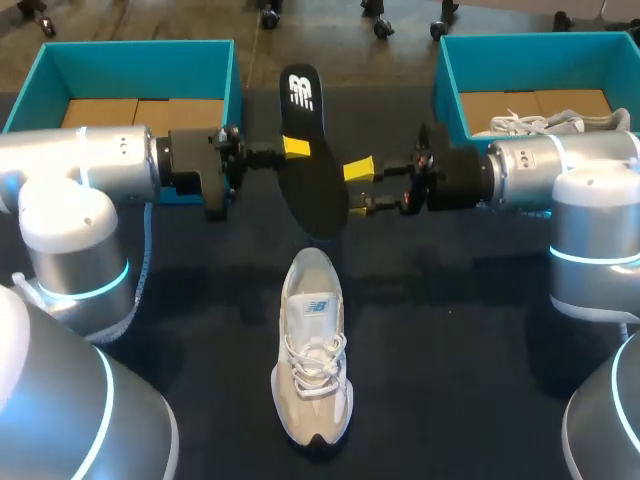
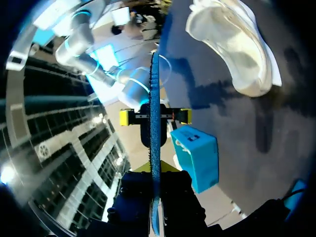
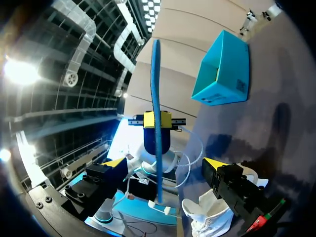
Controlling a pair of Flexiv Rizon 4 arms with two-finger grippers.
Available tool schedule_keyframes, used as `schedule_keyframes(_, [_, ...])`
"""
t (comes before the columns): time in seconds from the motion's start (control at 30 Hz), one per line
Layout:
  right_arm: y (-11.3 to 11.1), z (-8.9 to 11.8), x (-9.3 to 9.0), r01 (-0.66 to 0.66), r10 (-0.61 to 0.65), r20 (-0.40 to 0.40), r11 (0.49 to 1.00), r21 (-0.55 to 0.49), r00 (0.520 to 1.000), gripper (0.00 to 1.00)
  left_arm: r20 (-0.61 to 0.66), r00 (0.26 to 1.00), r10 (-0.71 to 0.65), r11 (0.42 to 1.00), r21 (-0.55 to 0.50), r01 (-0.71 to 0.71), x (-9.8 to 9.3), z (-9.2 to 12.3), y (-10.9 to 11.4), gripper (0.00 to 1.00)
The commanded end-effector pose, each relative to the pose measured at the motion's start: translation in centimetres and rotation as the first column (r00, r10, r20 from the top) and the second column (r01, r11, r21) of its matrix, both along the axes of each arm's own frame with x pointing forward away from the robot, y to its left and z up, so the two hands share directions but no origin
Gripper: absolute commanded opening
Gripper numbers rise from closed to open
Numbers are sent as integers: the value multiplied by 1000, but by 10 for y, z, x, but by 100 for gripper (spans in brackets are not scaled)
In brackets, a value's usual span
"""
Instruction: Take the shoe out of the shoebox, open the shoe tongue, remove and reinsert the insole, then place the shoe into the shoebox
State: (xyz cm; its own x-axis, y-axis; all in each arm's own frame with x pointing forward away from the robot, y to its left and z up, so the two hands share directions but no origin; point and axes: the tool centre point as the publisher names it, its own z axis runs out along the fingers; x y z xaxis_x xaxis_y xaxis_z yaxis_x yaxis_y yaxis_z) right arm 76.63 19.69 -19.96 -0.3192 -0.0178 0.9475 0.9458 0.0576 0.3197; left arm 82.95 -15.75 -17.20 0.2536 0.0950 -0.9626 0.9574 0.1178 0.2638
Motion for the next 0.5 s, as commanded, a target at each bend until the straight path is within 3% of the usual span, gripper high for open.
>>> schedule_keyframes(0.03, [5, -5, 3, -9, 9, -7, 1000, -4, 1000, 100, -63, 996, -57, 998, 1, 57, 5, -4, 1, 0])
schedule_keyframes(0.5, [12, 1, 7, -11, 11, -13, 1000, -25, 1000, 97, -113, 993, -36, 999, -33, 32, 5, -22, -3, 0])
